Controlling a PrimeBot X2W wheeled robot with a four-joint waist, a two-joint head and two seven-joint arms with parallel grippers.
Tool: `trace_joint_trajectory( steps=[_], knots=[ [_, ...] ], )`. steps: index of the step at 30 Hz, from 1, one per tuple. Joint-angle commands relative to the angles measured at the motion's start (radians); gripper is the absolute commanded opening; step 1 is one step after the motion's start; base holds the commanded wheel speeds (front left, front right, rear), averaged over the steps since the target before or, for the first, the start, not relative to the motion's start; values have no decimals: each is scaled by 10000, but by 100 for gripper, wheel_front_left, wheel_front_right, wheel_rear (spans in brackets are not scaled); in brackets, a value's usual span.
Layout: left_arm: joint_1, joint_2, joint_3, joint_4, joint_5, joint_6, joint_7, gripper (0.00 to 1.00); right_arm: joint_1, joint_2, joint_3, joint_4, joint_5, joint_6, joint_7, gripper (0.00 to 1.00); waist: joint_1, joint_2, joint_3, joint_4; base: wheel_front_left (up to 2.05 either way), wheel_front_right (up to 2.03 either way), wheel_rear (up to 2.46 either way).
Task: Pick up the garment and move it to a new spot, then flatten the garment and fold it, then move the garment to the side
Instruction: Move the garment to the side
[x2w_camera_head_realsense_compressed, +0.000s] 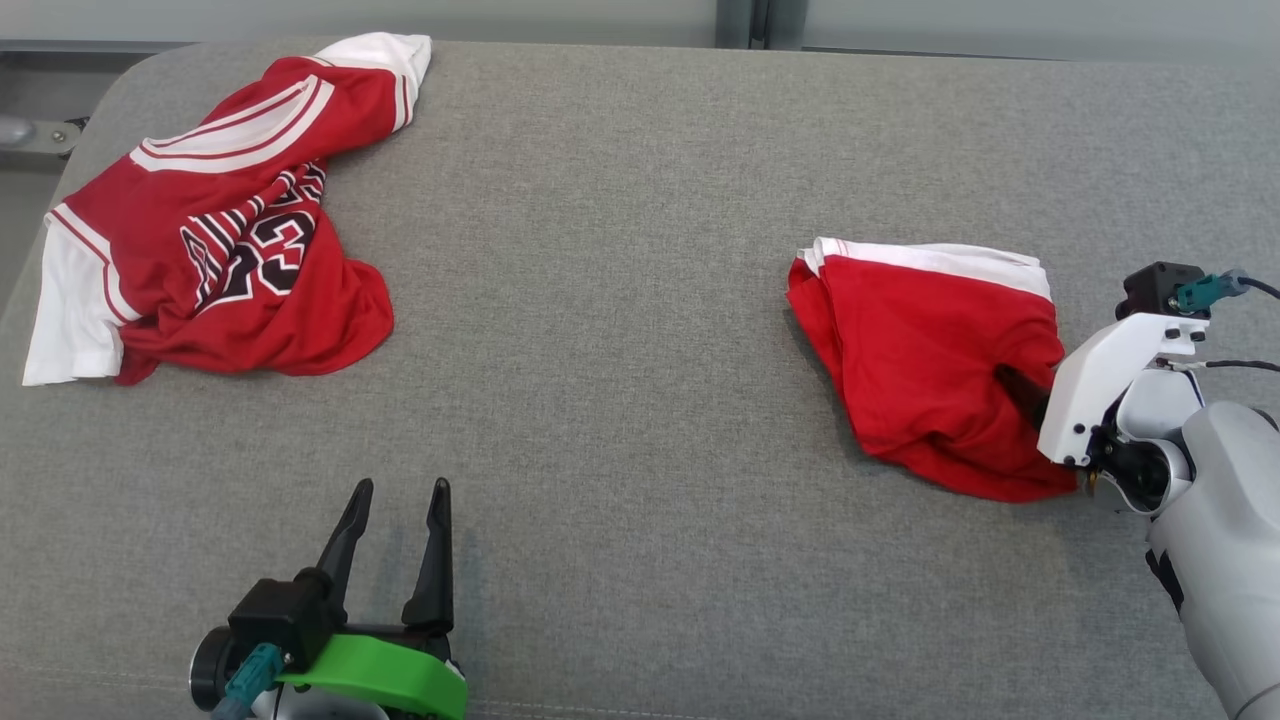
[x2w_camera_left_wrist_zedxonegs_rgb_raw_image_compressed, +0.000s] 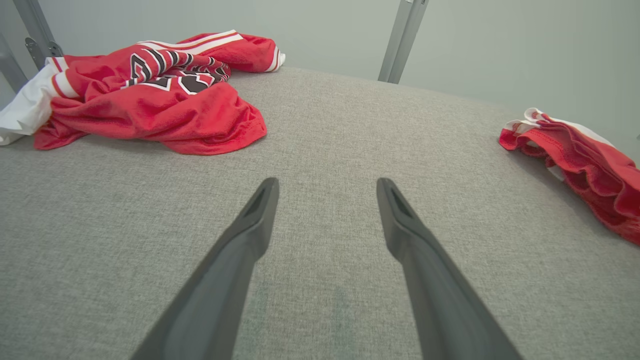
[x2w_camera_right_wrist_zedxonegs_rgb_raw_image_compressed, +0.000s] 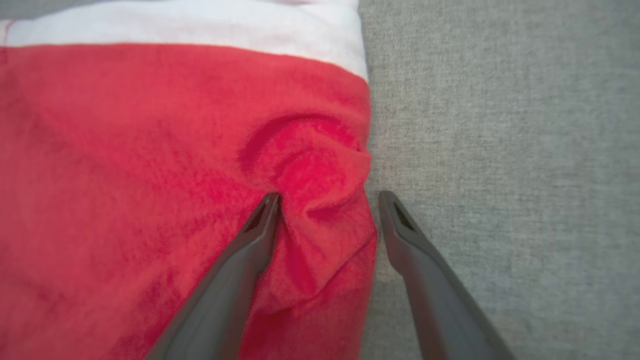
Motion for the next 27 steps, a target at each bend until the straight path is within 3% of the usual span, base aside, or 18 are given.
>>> trace_joint_trajectory(
  steps=[1,5,6,7,8,12,18,27],
  knots=[
    [-191,22,-3,-18,-49,11,2,100,130,-63,40,284,58,-25,15,100,0,-1,20,18,0,0,0],
    [-230,22,-75,22,-37,2,2,100,198,39,57,744,163,-33,-84,100,0,-1,38,96,0,0,0],
    [-227,22,-83,31,-35,-2,2,100,203,103,52,837,209,-33,-127,55,0,-1,37,114,0,0,0],
    [-220,22,-84,40,-36,-3,2,100,197,168,24,922,291,-33,-179,21,0,-1,34,130,0,0,0],
    [-209,22,-81,41,-42,-3,2,100,182,227,15,991,379,-32,-225,0,0,-1,24,141,0,0,0],
    [-91,22,-23,35,-91,59,2,100,169,229,227,955,635,-22,-268,0,0,-1,-56,103,0,0,0],
    [95,22,-3,-110,-179,116,2,100,-87,84,657,109,1318,-18,-411,0,0,-1,-88,-561,0,0,0],
    [-376,40,68,-471,270,45,2,100,-381,-236,1466,-612,1749,-19,-492,0,0,-1,390,-2762,0,0,0]
  ],
)
